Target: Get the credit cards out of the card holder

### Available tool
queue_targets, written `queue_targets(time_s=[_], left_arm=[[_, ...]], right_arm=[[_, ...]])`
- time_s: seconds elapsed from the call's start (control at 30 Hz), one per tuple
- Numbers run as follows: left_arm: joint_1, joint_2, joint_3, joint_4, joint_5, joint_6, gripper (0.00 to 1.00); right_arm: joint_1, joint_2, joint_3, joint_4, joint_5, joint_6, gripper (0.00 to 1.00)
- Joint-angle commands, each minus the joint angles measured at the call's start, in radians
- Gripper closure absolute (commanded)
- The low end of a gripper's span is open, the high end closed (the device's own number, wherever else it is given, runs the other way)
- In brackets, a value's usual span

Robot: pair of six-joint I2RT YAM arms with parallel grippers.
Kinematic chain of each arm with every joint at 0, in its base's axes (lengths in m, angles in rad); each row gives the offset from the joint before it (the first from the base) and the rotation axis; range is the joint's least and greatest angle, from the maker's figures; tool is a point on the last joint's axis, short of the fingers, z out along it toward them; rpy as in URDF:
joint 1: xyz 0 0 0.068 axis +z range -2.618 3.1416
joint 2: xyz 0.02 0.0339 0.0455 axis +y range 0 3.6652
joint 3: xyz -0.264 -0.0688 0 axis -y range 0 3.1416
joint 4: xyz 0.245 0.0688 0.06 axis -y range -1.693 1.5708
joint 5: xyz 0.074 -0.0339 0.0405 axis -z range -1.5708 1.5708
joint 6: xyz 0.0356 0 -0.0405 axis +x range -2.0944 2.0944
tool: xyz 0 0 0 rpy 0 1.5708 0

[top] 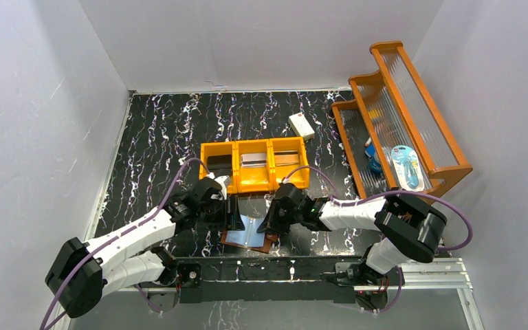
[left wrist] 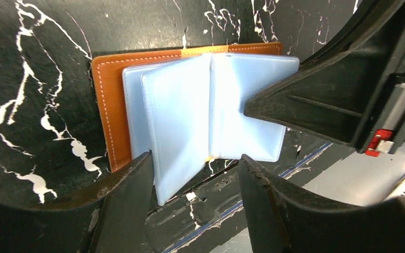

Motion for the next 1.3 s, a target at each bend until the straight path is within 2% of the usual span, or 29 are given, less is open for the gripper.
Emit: queue_targets(time_s=[0.0,0.13,0.3,0.5,0.57,0.73,0.83,0.93,1.1,1.27], left_arm=[[-0.003,-0.016,0.052,-0.095,-0.069,0.044,0.42],[-0.003,0.020,0.059,-0.095,-0.046,0.054,0.42],[-0.003,0.031,0.066,-0.095,-0.044,0.063,0.42],[-0.003,0.038,0.053,-0.094,-0.050,0.056,0.41],[-0.003,0.044,0.048,-0.090,-0.057,0.053,0.39],[-0.003,0.091,0.067,-0.101,-0.085,0.068,0.37],[-0.003,0.141,0.067,-0.079,-0.061,0.074,0.38],[-0.005,0.183,0.052,-0.032,-0.012,0.054,0.44],[-0.008,0.161,0.015,0.084,0.064,0.012,0.57],[-0.010,0.151,0.026,0.136,0.124,0.010,0.63]], right_arm=[[-0.004,0.004,0.050,-0.114,0.037,-0.032,0.96],[0.002,0.061,0.132,-0.277,0.086,-0.074,0.99],[0.038,0.133,0.280,-0.527,0.232,-0.134,1.00],[0.090,0.200,0.413,-0.716,0.373,-0.151,0.99],[0.093,0.201,0.405,-0.694,0.351,-0.162,0.99],[0.082,0.134,0.271,-0.461,0.225,-0.162,0.97],[0.070,0.123,0.228,-0.417,0.188,-0.148,0.96],[0.062,0.123,0.204,-0.384,0.159,-0.137,0.95],[0.060,0.134,0.185,-0.340,0.125,-0.128,0.95],[0.060,0.154,0.191,-0.324,0.105,-0.129,0.95]])
